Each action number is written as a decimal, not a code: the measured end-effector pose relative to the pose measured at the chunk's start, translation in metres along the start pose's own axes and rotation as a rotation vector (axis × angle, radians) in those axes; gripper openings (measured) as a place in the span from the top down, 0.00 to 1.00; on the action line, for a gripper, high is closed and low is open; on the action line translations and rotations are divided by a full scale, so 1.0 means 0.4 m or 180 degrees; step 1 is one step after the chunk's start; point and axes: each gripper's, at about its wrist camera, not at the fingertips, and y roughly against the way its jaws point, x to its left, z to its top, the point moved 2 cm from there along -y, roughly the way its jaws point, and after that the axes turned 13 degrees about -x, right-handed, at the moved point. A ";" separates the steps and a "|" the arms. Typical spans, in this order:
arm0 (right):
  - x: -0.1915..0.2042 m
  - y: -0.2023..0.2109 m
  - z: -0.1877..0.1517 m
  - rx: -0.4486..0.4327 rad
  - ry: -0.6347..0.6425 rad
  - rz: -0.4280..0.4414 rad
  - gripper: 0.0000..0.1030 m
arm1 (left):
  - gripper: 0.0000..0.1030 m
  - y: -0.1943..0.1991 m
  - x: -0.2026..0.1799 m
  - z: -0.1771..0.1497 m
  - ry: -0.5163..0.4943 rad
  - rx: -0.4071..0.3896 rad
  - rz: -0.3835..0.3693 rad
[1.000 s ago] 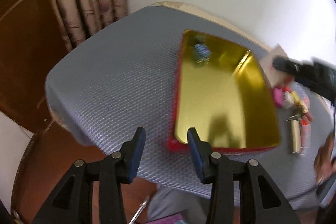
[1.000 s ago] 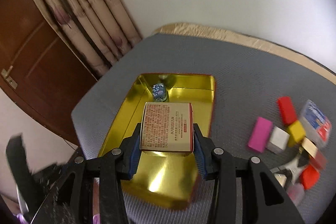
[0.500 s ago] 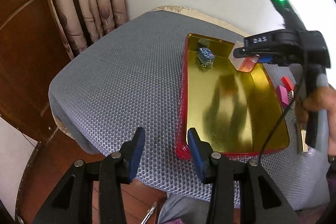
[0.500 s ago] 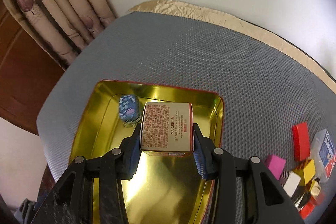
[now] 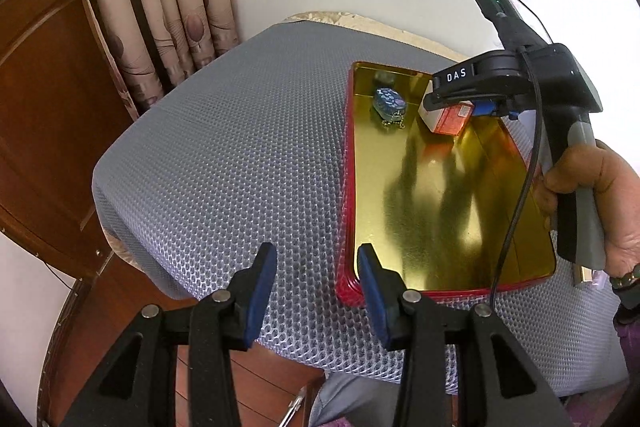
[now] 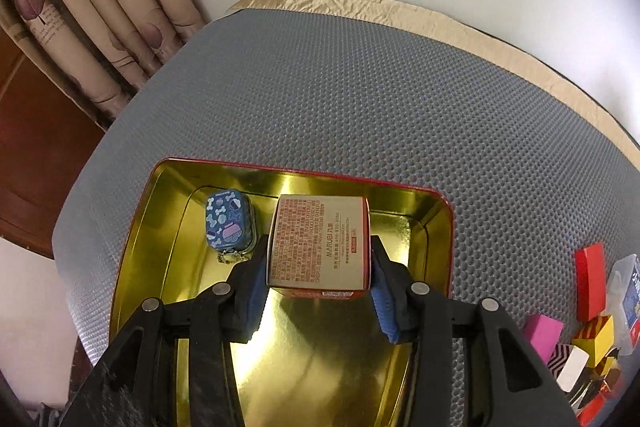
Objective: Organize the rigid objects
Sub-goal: 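Release the blue pouch into the tin with the left gripper while the right gripper lowers the tan box in, then move the left gripper back to the items and grasp the gold lighter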
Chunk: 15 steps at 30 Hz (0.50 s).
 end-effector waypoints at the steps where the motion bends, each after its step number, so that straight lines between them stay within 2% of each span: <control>1: 0.000 0.002 0.003 -0.0018 -0.0003 0.0010 0.58 | 0.59 0.002 -0.001 0.000 -0.0007 -0.0003 0.0004; 2: 0.000 0.007 0.005 -0.0055 -0.0002 0.0002 0.56 | 0.59 0.001 -0.001 -0.001 -0.0014 -0.0005 0.0005; 4: -0.005 0.023 0.011 -0.0147 -0.0043 0.0036 0.39 | 0.59 0.002 -0.004 -0.002 -0.0034 -0.0009 0.0012; 5: -0.011 0.034 0.014 -0.0198 -0.0098 0.0080 0.36 | 0.59 0.000 -0.003 -0.004 -0.0040 -0.0011 0.0011; 9: -0.037 0.104 0.026 -0.0460 -0.0265 0.0187 0.35 | 0.59 0.000 -0.001 -0.003 -0.0053 -0.0020 0.0017; 11: -0.064 0.165 0.020 -0.0680 -0.0385 0.0270 0.35 | 0.59 0.000 -0.002 -0.001 -0.0070 -0.0026 0.0025; 15: -0.150 0.312 -0.052 -0.1135 -0.0476 0.0126 0.32 | 0.59 0.011 -0.005 0.002 -0.0108 -0.0067 0.0073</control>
